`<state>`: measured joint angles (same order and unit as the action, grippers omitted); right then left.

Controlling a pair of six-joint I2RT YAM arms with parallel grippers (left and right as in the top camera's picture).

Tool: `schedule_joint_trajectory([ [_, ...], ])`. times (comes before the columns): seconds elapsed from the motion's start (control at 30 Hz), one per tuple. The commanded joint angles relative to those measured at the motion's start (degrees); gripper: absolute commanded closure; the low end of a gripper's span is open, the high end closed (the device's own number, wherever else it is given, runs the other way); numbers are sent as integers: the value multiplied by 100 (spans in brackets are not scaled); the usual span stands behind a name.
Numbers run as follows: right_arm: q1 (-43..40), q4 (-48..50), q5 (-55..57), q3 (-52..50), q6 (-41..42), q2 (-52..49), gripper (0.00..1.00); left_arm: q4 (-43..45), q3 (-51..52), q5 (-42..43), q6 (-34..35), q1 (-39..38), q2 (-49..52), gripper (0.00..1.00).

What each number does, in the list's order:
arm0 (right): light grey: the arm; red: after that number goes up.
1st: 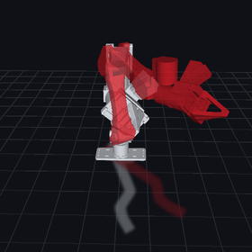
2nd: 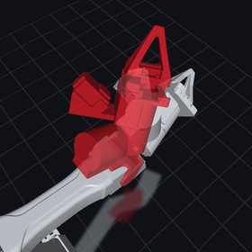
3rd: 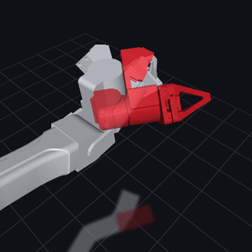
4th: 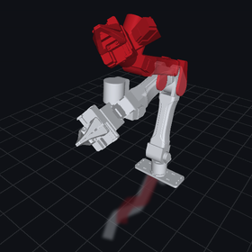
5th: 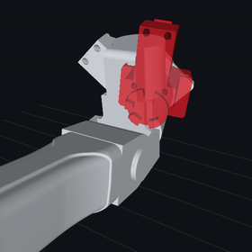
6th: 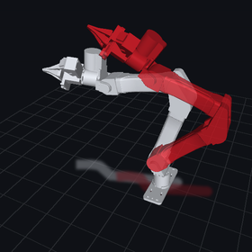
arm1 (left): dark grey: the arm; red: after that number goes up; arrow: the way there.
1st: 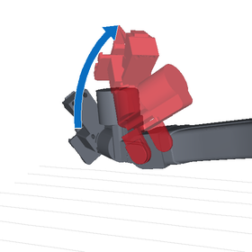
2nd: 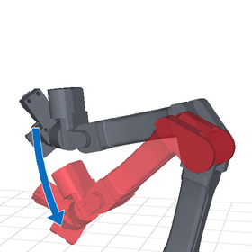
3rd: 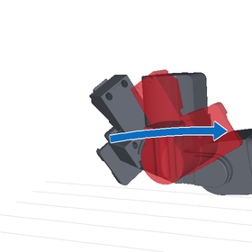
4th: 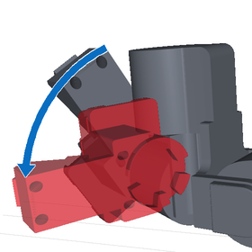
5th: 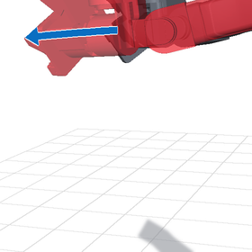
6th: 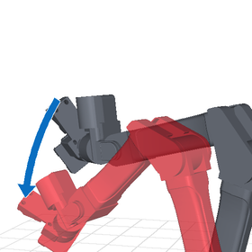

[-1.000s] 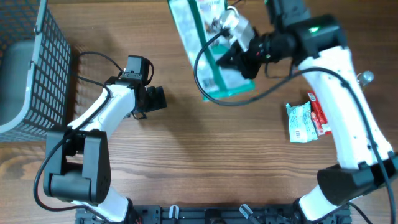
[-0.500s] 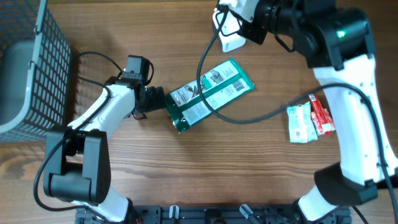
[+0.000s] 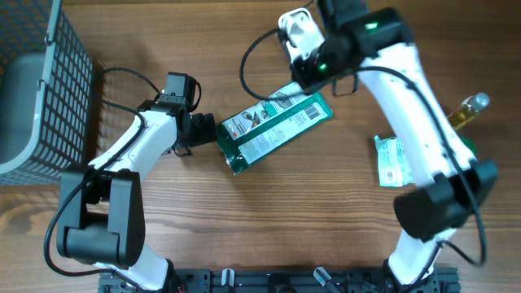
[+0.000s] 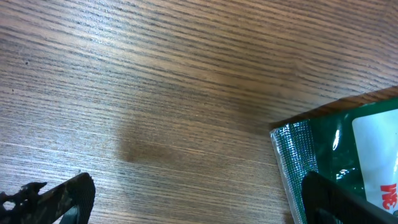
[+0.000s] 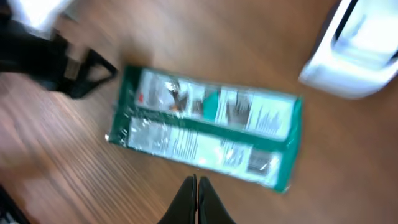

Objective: Scan the item barcode
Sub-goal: 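Lower the gloves package back onto the table with the right gripper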

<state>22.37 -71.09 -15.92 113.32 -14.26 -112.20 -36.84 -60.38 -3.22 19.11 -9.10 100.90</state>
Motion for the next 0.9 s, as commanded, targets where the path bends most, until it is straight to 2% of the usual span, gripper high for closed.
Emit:
schedule_joint_trajectory([
  [0.0, 9, 586, 881, -984, 1425, -284, 96, 17, 37, -92, -70, -11, -61, 0],
  [0.27, -26, 2994, 1021, -2730, 1749, -291, 96, 17, 37, -92, -70, -11, -61, 0],
  [0.37, -33, 3696, 1123, -3171, 1770, -291, 96, 17, 37, -92, -70, -11, -61, 0],
  [0.5, -31, 4389, 1613, -3746, 2321, -291, 96, 17, 37, -92, -70, -11, -61, 0],
  [0.63, -28, 4229, 1432, -4111, 2929, -291, 96, 17, 37, -92, -70, -11, -61, 0],
  [0.87, 33, 3377, -234, -4513, 3565, -291, 95, 17, 37, -92, -70, -11, -61, 0],
])
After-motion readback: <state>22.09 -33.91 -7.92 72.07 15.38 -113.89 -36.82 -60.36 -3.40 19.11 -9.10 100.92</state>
